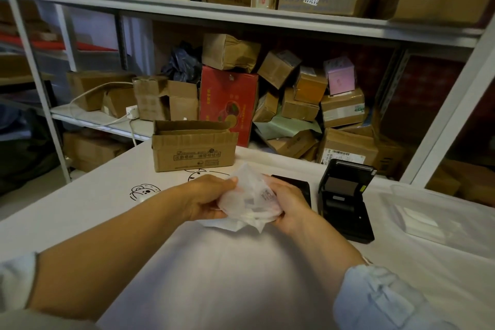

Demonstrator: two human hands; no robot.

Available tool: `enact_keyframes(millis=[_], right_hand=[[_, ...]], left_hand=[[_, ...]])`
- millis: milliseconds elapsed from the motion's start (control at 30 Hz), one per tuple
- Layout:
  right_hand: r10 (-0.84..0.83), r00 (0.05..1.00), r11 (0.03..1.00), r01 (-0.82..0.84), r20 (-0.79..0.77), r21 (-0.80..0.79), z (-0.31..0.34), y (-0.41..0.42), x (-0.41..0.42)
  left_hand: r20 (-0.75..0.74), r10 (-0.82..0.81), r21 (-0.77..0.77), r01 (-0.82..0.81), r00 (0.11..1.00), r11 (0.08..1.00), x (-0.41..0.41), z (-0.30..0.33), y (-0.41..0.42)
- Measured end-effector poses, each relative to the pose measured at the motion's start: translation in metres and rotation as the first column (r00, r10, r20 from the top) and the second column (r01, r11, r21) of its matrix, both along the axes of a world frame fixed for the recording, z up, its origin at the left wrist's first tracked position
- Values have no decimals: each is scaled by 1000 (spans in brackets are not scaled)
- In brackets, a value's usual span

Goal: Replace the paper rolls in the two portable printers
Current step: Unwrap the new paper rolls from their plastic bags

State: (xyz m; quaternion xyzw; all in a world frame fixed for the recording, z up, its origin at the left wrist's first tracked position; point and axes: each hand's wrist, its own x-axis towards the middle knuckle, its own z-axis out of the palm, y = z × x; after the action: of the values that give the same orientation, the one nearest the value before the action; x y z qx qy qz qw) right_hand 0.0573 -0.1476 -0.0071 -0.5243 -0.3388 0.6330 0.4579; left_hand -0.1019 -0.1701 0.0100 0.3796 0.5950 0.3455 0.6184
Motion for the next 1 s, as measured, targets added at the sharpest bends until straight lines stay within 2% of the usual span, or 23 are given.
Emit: enact_keyframes(millis=[133,234,334,400,500,600,667,734,767,834,901,1001], right_hand=[[36,978,999,-33,204,-19,-5,-7,8],[64,947,995,-84,316,49,-1,-19,8],[105,877,980,-170,470,99,2,-25,7],[144,848,969,-226,510,102,2,-27,9],[249,878,963,-268,408,-10,-2,-34,11],[237,941,969,-212,243,-127,-14,-36,15],[167,986,969,-166,-12,-185,-20,-30,19],[53,964,968,-113,-259,-222,-18,-21,21],[-2,948,968,-77,-317,-237,-14,-16,21],[-86,949,967,6,-304,-253,-9,-4,18],[-94,969,974,42,-230,-223,-8,6,15],[0,999,993,-5,-40,-115,-12,15,19]], left_hand=[[214,148,-118,-125,966,985,-3,-7,1],[283,251,-131,-222,926,966,4,-9,1],[333,364,-137,-338,870,931,15,-9,4],[341,419,-120,-403,842,907,20,-9,6],[360,398,-125,-380,843,917,19,-9,6],[328,237,-85,-221,914,972,16,-5,2],[182,93,-7,-94,979,996,16,-2,-1],[-10,-6,44,6,1000,999,21,-1,-1],[-96,-14,61,20,995,998,23,-1,-2],[-150,32,93,-18,988,995,25,-1,-2],[-97,78,93,-69,992,993,25,-2,-2],[105,165,24,-168,981,985,24,-5,-7]])
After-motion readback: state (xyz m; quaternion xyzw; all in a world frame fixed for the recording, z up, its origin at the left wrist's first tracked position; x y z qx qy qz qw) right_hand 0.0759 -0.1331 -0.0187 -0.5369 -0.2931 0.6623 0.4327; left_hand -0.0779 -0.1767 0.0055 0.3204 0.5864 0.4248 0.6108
